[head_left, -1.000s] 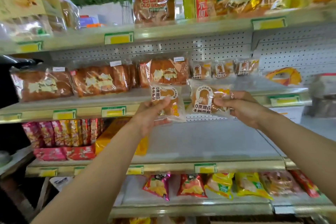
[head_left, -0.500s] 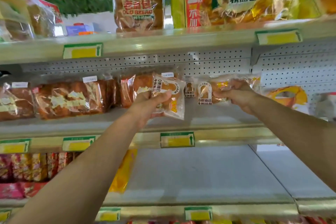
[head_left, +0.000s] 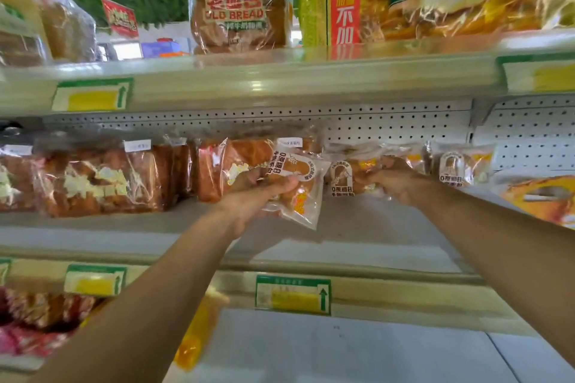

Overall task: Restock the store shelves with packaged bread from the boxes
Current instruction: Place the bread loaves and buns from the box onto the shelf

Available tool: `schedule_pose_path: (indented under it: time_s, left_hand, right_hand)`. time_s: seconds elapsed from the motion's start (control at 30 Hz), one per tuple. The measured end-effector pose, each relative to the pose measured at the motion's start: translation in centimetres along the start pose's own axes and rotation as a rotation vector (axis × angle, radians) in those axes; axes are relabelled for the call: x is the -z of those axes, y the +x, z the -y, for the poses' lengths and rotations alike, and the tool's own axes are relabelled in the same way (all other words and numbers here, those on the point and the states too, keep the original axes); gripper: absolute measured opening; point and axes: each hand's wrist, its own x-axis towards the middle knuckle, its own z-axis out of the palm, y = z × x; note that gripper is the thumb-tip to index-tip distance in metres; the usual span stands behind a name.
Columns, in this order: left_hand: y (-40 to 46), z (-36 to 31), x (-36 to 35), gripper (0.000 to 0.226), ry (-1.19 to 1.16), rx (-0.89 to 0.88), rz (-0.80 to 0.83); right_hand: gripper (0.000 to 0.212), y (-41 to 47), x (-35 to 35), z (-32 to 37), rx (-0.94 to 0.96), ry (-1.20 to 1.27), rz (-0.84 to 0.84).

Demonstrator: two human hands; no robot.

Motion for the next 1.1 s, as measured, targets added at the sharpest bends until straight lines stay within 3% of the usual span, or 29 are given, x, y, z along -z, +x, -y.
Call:
schedule_pose_path:
  time_s: [0.07,0.1,0.23,0.3,0.47,0.6,0.63,0.67,0.73,0.77,0.83,0.87,0.97,1.03,1.1]
  left_hand:
    - [0.2,0.0,-0.1,0.024,0.002,-0.002,-0.002]
    - [0.3,0.0,-0.1,0.030,0.010,-0.004,0.002]
    - [0.8,0.1,-0.3,0.043,0.039,-0.007,-0.009]
    - [0.9,0.2,-0.5,0.040,0.050,-0.018,-0.016]
    - [1.0,0.2,-1.0,0.028,0.065,-0.003,-0.021]
    - [0.9,-0.1,-1.7,0.024,-0.026,0.055,-0.053]
    - [0.9,-0.4,-2.1,0.033,-0.077,0.072,-0.073]
    - [0.9,-0.7,-2.7,0.057,-0.121,0.084,-0.088]
    - [1.6,-0.7,-3.8,0.105,-0.217,0.107,-0.136]
    - [2.0,-0.7,-4.4,0.107,-0.263,0.103,-0.147]
    - [2.1,-1.3,-6.2,0.080,-0.304,0.091,-0.110]
    - [2.0,-1.7,-7.2,0.063,-0.300,0.083,-0.081]
    - [2.3,-2.4,-9.8,0.039,-0.278,0.055,-0.002]
    - [2.3,-2.9,-11.0,0.036,-0.222,0.042,0.068]
    - [2.5,-3.1,-11.6,0.029,-0.127,0.029,0.091]
  right_hand:
    - [0.122,1.1,0.1,-0.7,-0.007,-0.006,0.039]
    - [0.118,1.7,0.1,-1.1,-0.003,0.002,0.047]
    - [0.052,-0.7,-0.4,0.5,-0.019,-0.085,0.010]
    - [0.040,-0.9,-0.5,0.7,-0.011,-0.136,-0.024]
    - [0.053,-1.1,-0.8,0.7,-0.019,-0.170,-0.030]
    - [0.068,-2.0,-0.3,1.4,0.130,-0.293,-0.232]
    - [0.066,-2.6,-0.1,1.8,0.191,-0.262,-0.272]
    - [0.057,-3.5,0.0,2.4,0.244,-0.212,-0.274]
    - [0.045,-5.2,0.6,3.7,0.265,-0.058,-0.113]
    - [0.052,-6.3,0.8,4.3,0.249,0.026,0.025]
    - [0.074,-8.2,1.2,5.3,0.254,0.074,0.231]
    - [0.078,-8.7,1.4,5.5,0.290,0.044,0.256]
    - [0.058,-9.5,3.1,5.6,0.379,0.035,0.187]
    - [0.066,-9.3,4.8,5.3,0.370,0.048,0.146]
    - [0.057,-8.8,6.8,4.9,0.342,0.008,0.107]
